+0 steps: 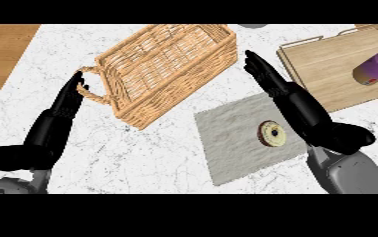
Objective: Pick the cupcake from the placemat and place it in the basket
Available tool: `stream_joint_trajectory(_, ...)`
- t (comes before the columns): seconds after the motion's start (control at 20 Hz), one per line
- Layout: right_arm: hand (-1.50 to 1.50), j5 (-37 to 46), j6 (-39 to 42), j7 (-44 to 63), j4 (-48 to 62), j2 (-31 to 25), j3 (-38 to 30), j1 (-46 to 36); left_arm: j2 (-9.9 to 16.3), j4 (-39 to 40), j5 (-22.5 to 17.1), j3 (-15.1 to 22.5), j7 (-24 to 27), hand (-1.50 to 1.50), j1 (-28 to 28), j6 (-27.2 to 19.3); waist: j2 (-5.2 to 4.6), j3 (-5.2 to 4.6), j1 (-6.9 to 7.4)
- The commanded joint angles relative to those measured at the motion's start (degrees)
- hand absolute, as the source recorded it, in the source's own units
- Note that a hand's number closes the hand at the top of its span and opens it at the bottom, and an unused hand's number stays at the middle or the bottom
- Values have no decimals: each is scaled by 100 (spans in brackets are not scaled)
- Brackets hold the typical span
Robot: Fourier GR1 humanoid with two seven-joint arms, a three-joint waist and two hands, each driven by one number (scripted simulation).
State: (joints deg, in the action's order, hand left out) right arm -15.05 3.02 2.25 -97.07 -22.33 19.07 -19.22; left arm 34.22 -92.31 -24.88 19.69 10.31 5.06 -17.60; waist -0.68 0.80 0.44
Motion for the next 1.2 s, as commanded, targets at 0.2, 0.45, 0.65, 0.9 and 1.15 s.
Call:
stream_joint_trajectory(0.2, 150, 734, -1707, 172, 732, -734, -1684, 1177, 178, 342, 45, -543, -422, 0, -258, -677, 68, -66, -469)
stream_joint_trajectory(0.45, -150, 1774, -3358, -903, 766, 348, -1596, 1114, 89, 498, -59, -481, -912, 0, 18, -663, 22, -79, -166)
stream_joint_trajectory(0.65, -150, 2940, -4883, -287, 1268, 646, -1551, 1269, 133, 511, -81, -544, -969, 0, 70, -630, 3, -107, -137)
stream_joint_trajectory(0.9, -150, 4296, -5319, 1774, 1069, 102, -1563, 1239, 148, 512, 18, -526, -1219, 0, 251, -748, 84, -132, -209)
stream_joint_trajectory(1.15, -150, 4322, -3091, 3425, 806, -786, -1037, 1571, 107, 634, 122, -480, -1111, 0, 205, -759, 92, -166, -260)
